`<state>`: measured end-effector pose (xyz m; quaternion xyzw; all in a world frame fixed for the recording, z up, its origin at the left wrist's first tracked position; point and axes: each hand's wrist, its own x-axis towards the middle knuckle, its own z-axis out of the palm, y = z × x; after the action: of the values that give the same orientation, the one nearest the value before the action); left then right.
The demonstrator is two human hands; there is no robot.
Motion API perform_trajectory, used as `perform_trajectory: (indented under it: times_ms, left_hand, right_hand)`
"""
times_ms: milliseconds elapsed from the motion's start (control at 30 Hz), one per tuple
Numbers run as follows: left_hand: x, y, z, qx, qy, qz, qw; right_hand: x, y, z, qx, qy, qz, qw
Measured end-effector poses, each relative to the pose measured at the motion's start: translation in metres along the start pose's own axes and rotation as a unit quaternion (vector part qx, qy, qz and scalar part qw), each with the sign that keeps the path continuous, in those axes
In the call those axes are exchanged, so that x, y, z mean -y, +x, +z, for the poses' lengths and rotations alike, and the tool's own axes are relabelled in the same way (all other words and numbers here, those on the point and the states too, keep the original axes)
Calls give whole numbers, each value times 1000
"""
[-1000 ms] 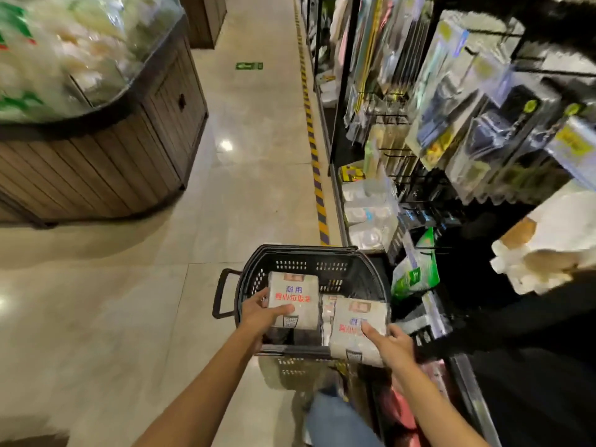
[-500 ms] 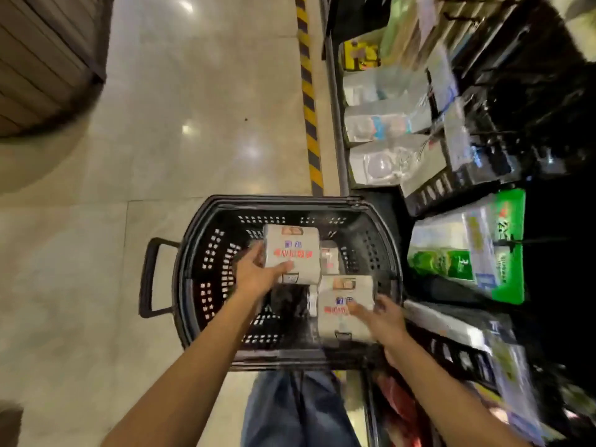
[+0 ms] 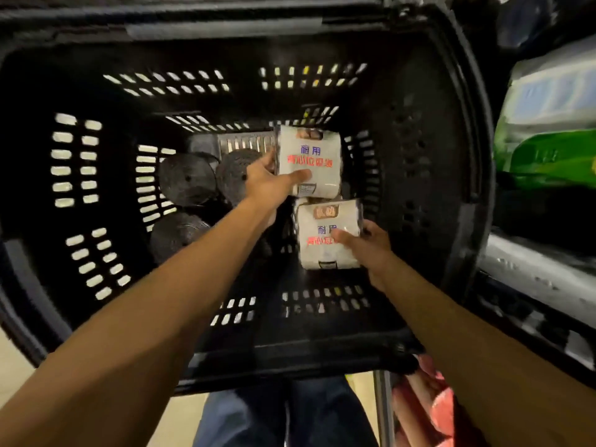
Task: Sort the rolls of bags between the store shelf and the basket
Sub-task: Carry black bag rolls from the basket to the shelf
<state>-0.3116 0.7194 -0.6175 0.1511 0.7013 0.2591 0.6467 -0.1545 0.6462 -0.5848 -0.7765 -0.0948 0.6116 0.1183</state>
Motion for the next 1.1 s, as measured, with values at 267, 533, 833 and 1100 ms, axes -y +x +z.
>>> perform_trajectory:
  times_ms: [267, 533, 833, 1100]
  left_hand:
    - [36, 29, 19, 9, -63, 15, 998]
    - [57, 45, 22, -50, 154, 41, 986]
    - [54, 41, 23, 4, 93, 37, 995]
    - [52, 36, 18, -8, 259, 70, 963]
  right_hand:
    - [-18, 47, 19, -11, 26, -12, 1000]
    - [-36, 57, 21, -71, -1, -61, 996]
    - [-43, 64, 25, -107, -59, -77, 989]
    - [-38, 63, 27, -108, -122, -66, 984]
